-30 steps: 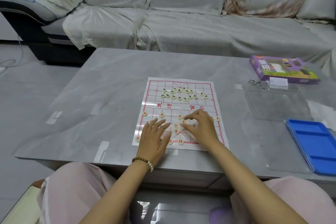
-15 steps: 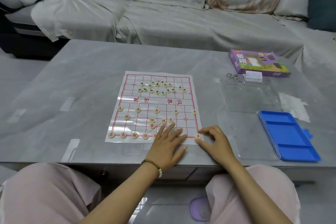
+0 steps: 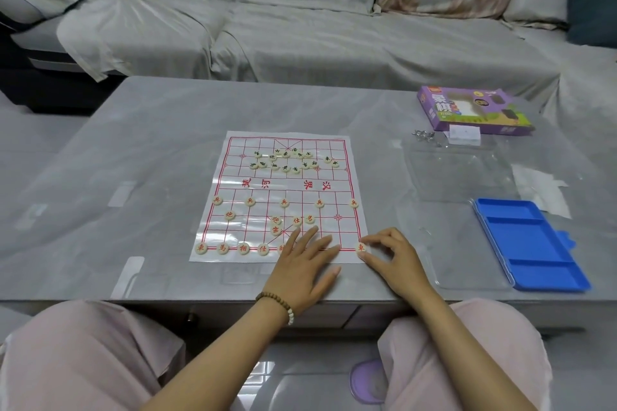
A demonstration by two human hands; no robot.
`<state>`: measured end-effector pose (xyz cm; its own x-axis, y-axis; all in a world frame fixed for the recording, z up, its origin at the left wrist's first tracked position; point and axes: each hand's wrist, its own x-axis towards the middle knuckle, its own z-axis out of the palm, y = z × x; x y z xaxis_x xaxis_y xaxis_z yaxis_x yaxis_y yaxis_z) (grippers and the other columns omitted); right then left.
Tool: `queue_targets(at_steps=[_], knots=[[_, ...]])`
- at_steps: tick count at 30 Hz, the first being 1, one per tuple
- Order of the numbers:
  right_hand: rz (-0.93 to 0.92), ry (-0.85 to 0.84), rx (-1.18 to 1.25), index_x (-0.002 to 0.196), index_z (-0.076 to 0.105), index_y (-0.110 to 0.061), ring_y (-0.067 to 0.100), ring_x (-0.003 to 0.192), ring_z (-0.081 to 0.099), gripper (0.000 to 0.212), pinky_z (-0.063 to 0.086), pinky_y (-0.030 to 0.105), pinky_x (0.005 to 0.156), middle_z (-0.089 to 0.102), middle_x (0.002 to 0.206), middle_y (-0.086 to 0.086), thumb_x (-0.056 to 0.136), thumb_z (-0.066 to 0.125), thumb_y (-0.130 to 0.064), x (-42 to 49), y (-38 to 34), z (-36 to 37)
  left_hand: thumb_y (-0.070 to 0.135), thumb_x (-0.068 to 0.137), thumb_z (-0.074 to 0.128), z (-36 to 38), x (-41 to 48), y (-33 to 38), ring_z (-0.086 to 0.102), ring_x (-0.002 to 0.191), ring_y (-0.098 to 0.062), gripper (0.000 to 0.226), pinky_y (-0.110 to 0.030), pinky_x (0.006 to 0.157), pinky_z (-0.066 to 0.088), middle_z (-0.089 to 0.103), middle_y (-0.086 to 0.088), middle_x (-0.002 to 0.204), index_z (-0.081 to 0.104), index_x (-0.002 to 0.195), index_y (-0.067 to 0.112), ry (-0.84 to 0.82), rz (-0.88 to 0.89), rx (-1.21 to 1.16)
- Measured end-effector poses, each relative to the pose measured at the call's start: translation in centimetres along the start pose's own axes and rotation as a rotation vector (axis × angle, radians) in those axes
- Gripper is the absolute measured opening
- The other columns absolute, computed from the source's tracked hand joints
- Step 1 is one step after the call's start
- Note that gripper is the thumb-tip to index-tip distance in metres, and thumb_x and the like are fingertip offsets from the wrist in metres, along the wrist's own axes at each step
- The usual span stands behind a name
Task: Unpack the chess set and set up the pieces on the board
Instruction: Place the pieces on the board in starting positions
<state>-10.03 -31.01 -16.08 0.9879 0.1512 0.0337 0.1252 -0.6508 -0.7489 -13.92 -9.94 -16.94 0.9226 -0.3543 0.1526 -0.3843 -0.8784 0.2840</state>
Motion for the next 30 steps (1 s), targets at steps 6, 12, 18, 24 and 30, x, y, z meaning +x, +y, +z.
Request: queue_targets(at_steps=[6,12,18,24,30], knots=[[-0.07,0.046,-0.099,0.105,0.067,-0.03,0.006,0.094,0.051,0.027,0.044,0.03,0.091,0.053,0.1,-0.011,0.08,0.071,-0.037,1.1,-3.0,0.4,0.051,0.097,0.017,-1.1,-0.4,-1.9,0.024,0.138,-0.015,0.052,-0.038,0.115,0.006,0.045,0.004,0.141,0.049,0.131,0.028,0.168,-0.016,-0.078],[-0.127,-0.008,-0.179,0.103,0.068,-0.027,0.006,0.103,0.048,0.031,0.03,0.026,0.093,0.055,0.107,-0.007,0.08,0.068,-0.047,4.5,-9.2,5.3,0.056,0.095,0.01,-4.0,-1.9,-7.2,0.032,0.136,-0.023,0.064,-0.038,0.114,0.001,0.052,0.0,0.135,0.056,0.125,0.025,0.246,-0.26,0.01],[-0.043,-0.06,-0.335,0.102,0.068,-0.027,0.014,0.108,0.049,0.035,0.032,0.03,0.095,0.056,0.11,-0.004,0.08,0.063,-0.054,6.4,-11.3,9.2,0.064,0.079,-0.022,-5.3,-3.1,-9.6,0.017,0.143,-0.017,0.096,-0.028,0.11,-0.023,0.048,0.01,0.139,0.051,0.131,0.031,0.131,-0.347,0.054],[-0.006,-0.051,-0.373,0.092,0.07,-0.025,0.016,0.106,0.051,0.027,0.032,0.032,0.092,0.058,0.107,-0.002,0.08,0.066,-0.049,7.2,-12.1,9.9,0.064,0.072,-0.031,-5.5,-3.6,-9.4,0.011,0.143,-0.01,0.103,-0.024,0.106,-0.029,0.043,0.013,0.142,0.044,0.136,0.034,0.085,-0.355,0.024],[-0.019,-0.065,-0.382,0.093,0.071,-0.024,0.018,0.107,0.05,0.023,0.033,0.034,0.094,0.058,0.106,-0.001,0.082,0.066,-0.043,8.1,-13.2,10.9,0.063,0.071,-0.032,-5.4,-3.5,-9.4,0.009,0.143,-0.009,0.103,-0.023,0.104,-0.031,0.042,0.015,0.142,0.043,0.136,0.034,0.074,-0.367,0.011]])
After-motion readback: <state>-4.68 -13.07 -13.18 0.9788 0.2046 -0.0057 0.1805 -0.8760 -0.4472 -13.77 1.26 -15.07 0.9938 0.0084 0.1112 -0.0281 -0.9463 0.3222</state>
